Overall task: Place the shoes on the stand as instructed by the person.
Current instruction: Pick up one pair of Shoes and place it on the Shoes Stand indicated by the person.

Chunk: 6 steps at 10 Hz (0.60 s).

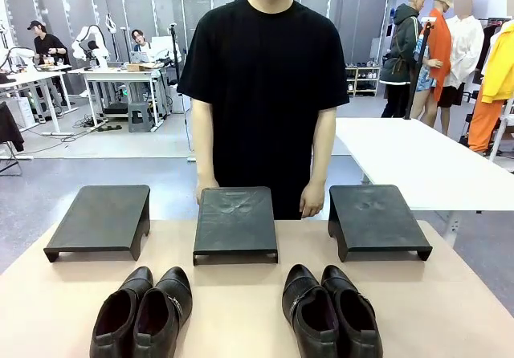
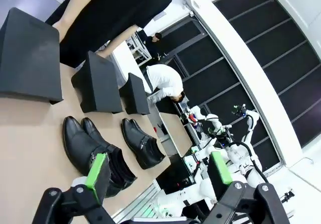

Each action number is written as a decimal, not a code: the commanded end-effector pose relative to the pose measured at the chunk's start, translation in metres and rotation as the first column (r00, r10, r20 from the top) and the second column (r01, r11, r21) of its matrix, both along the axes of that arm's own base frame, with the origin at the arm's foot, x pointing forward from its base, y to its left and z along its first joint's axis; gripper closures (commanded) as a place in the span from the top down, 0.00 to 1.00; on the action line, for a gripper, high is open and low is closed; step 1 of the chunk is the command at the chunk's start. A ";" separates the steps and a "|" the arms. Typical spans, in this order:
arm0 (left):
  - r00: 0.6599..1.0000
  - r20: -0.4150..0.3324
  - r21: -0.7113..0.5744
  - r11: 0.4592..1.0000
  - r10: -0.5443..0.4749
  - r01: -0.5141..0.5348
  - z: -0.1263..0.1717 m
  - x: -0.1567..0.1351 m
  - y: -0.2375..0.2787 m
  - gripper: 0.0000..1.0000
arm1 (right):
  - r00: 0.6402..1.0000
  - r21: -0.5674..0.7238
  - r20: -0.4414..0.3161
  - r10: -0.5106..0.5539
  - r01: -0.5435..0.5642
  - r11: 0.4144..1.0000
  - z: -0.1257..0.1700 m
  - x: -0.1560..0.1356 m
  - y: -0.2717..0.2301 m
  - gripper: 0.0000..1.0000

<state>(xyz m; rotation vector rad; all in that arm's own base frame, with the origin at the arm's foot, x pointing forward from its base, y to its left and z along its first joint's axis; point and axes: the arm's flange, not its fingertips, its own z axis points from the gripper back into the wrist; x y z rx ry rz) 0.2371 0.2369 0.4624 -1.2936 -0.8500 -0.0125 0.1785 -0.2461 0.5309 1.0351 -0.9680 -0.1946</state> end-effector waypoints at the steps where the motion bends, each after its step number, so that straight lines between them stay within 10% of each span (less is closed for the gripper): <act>1: 1.000 -0.004 -0.003 1.000 -0.011 0.011 -0.003 -0.002 0.001 1.00 | 1.000 0.003 -0.004 0.011 -0.011 1.000 0.002 0.002 0.003 1.00; 6: 1.000 -0.004 -0.003 1.000 -0.011 0.011 -0.003 -0.002 0.001 1.00 | 1.000 0.003 -0.004 0.011 -0.011 1.000 0.002 0.002 0.003 1.00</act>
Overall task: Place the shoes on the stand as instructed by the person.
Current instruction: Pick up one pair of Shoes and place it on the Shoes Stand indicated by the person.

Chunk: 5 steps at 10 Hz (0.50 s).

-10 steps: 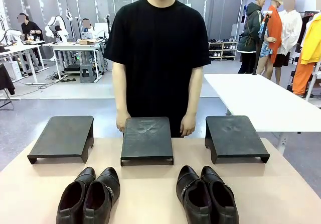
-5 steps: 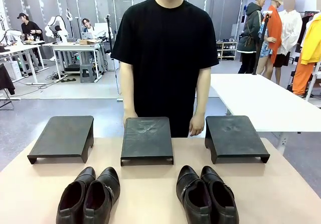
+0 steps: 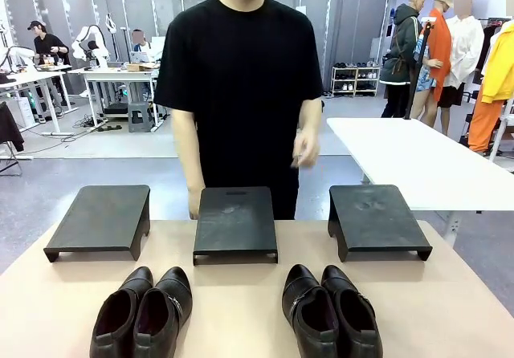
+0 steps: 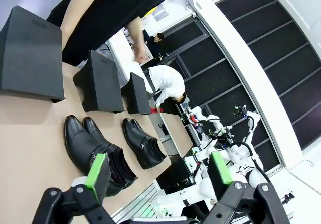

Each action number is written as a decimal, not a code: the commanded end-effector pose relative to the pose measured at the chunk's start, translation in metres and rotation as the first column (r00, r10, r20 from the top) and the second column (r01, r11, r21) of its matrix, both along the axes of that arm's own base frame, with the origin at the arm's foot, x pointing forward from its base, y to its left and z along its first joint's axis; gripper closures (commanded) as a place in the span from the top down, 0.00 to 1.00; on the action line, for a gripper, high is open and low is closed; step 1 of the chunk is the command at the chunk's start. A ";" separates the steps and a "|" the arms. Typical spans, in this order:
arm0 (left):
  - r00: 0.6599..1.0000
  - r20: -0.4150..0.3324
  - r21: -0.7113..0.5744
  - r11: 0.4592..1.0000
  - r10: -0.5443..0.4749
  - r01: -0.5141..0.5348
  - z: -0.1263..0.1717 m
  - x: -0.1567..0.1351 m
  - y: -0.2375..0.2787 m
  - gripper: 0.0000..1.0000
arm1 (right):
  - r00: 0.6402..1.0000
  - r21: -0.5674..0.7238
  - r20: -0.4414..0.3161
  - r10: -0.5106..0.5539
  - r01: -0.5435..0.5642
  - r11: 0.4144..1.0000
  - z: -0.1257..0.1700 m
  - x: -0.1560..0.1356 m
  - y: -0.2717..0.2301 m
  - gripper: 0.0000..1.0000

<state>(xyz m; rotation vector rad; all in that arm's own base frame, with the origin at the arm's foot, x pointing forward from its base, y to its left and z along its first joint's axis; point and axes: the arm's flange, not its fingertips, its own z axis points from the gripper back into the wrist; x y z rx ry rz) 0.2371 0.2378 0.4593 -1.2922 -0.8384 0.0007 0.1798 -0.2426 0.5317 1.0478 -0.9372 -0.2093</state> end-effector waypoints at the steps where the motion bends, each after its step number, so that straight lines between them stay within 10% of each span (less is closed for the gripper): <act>1: 1.000 0.012 -0.002 1.000 -0.014 0.014 0.000 -0.002 0.000 1.00 | 1.000 -0.012 0.024 0.003 -0.002 1.000 0.001 0.001 -0.001 1.00; 5: 1.000 0.012 -0.002 1.000 -0.014 0.014 0.000 -0.002 0.000 1.00 | 1.000 -0.012 0.024 0.003 -0.002 1.000 0.001 0.001 -0.001 1.00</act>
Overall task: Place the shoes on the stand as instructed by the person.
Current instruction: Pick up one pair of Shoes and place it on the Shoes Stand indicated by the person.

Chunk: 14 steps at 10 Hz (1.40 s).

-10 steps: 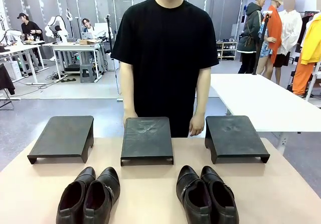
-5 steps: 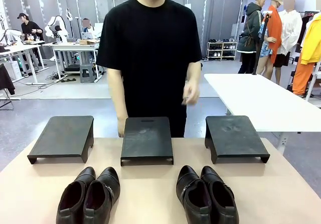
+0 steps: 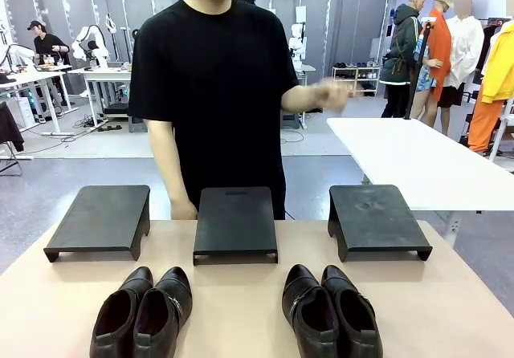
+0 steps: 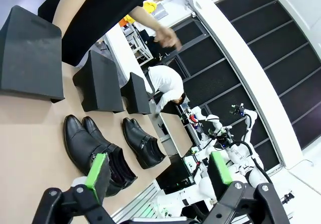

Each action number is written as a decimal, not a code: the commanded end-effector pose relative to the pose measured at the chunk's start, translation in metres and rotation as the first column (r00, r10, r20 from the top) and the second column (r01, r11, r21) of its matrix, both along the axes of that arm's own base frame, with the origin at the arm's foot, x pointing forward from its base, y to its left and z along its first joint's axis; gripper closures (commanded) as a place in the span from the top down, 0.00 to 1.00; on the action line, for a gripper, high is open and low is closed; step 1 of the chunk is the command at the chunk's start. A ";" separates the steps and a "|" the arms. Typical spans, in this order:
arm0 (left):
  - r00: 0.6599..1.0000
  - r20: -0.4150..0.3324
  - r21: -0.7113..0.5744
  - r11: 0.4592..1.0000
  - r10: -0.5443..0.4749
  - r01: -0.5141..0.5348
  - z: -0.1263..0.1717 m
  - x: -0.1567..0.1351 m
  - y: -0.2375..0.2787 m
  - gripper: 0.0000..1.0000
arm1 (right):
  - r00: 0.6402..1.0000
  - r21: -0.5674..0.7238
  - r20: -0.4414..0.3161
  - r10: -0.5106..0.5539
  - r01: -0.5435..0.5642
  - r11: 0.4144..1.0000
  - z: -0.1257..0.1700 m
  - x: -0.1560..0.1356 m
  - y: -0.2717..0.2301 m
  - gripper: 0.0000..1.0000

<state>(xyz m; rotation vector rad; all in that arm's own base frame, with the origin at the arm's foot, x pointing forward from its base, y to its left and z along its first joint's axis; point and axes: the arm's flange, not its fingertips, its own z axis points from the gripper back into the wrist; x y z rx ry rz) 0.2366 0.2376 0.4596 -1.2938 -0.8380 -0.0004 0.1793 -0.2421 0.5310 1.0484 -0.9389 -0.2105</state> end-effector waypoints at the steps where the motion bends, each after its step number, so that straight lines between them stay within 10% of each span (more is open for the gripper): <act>1: 1.000 0.011 -0.001 1.000 -0.013 0.013 0.000 -0.002 0.001 1.00 | 1.000 -0.013 0.023 0.004 -0.004 1.000 0.002 0.001 -0.001 1.00; 10: 1.000 0.011 -0.001 1.000 -0.013 0.013 0.000 -0.002 0.001 1.00 | 1.000 -0.013 0.023 0.004 -0.004 1.000 0.002 0.001 -0.001 1.00; 14: 1.000 0.011 -0.001 1.000 -0.013 0.013 0.000 -0.002 0.001 1.00 | 0.980 -0.177 -0.174 0.097 -0.128 0.976 0.029 0.032 0.055 1.00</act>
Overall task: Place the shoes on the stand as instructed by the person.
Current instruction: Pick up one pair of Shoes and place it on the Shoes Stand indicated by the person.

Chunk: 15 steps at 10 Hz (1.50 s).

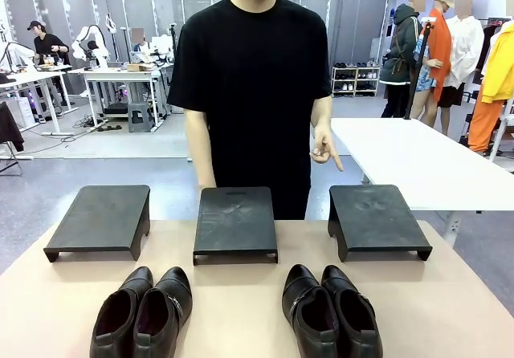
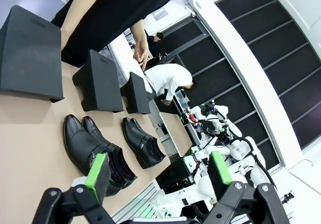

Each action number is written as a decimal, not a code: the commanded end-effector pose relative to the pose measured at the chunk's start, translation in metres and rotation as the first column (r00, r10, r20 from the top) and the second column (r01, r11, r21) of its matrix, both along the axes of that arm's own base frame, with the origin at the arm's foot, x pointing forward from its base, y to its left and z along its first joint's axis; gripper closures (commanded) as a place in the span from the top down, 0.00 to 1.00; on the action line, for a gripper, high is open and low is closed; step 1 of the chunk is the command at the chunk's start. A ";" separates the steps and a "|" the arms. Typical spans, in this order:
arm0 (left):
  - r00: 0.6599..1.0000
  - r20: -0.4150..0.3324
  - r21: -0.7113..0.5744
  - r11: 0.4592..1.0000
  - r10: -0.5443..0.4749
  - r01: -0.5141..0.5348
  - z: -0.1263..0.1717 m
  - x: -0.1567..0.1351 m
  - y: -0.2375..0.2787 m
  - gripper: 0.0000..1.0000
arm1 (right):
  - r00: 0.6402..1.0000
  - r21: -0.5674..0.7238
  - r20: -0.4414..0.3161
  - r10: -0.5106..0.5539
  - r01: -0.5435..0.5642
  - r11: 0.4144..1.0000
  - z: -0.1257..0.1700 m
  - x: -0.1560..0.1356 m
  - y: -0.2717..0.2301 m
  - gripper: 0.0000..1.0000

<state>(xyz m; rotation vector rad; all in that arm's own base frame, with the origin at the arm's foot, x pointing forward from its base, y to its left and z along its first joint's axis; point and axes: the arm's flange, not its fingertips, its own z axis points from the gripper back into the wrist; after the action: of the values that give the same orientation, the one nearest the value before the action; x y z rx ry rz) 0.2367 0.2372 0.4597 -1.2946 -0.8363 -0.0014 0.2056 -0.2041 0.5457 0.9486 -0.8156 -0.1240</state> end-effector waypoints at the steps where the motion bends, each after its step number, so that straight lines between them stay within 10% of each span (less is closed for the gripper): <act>1: 1.000 0.012 -0.001 1.000 -0.011 0.011 0.000 -0.002 0.001 1.00 | 0.986 -0.093 -0.151 0.069 -0.084 0.992 0.020 0.019 0.036 1.00; 7: 1.000 0.012 -0.001 1.000 -0.011 0.011 0.000 -0.002 0.001 1.00 | 0.859 -0.241 -0.447 0.251 -0.386 0.891 0.024 0.107 0.183 1.00; 15: 1.000 0.012 -0.001 1.000 -0.011 0.011 0.000 -0.002 0.001 1.00 | 0.791 -0.477 -0.611 -0.039 -0.329 0.815 -0.077 0.167 0.313 1.00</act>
<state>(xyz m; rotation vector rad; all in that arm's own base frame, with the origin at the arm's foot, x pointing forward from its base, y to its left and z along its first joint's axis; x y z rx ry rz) 0.2366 0.2371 0.4597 -1.2936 -0.8348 -0.0009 0.3645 0.0982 0.4769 0.4079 -0.1554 0.0128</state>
